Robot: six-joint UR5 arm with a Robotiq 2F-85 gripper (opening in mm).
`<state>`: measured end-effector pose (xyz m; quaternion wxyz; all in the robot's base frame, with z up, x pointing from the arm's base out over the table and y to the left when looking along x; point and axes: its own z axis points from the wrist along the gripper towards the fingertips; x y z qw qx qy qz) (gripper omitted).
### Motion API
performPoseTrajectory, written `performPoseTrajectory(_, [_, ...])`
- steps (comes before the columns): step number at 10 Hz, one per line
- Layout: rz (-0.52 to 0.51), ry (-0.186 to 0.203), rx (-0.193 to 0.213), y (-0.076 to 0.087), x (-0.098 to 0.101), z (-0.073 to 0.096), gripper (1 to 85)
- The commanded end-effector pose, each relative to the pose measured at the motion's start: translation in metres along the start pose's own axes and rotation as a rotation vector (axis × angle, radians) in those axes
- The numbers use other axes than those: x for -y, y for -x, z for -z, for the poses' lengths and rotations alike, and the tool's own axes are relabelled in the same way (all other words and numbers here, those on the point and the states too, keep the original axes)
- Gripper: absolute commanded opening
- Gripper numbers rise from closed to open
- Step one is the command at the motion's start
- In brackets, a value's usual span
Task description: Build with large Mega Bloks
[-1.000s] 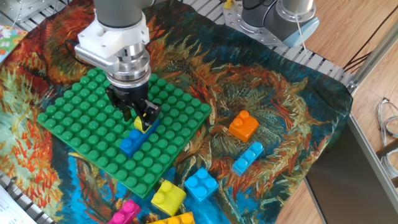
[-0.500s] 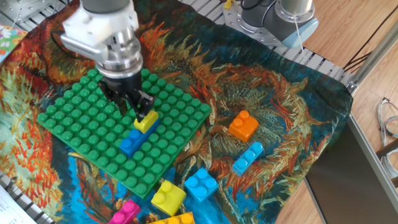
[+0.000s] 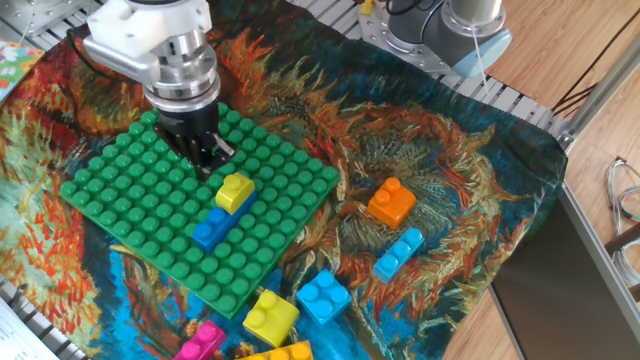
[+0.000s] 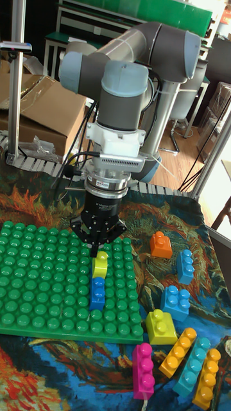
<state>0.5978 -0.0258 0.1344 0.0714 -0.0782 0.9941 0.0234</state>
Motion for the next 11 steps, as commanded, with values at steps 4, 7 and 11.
performPoseTrajectory(4, [0.095,-0.006,0.011,0.022,0.048,-0.024,1.3])
performPoseTrajectory(7, [0.013,-0.066,0.027,0.026,0.064,-0.023,1.3])
performPoseTrajectory(11, [0.004,-0.049,-0.026,0.037,0.083,-0.046,1.3])
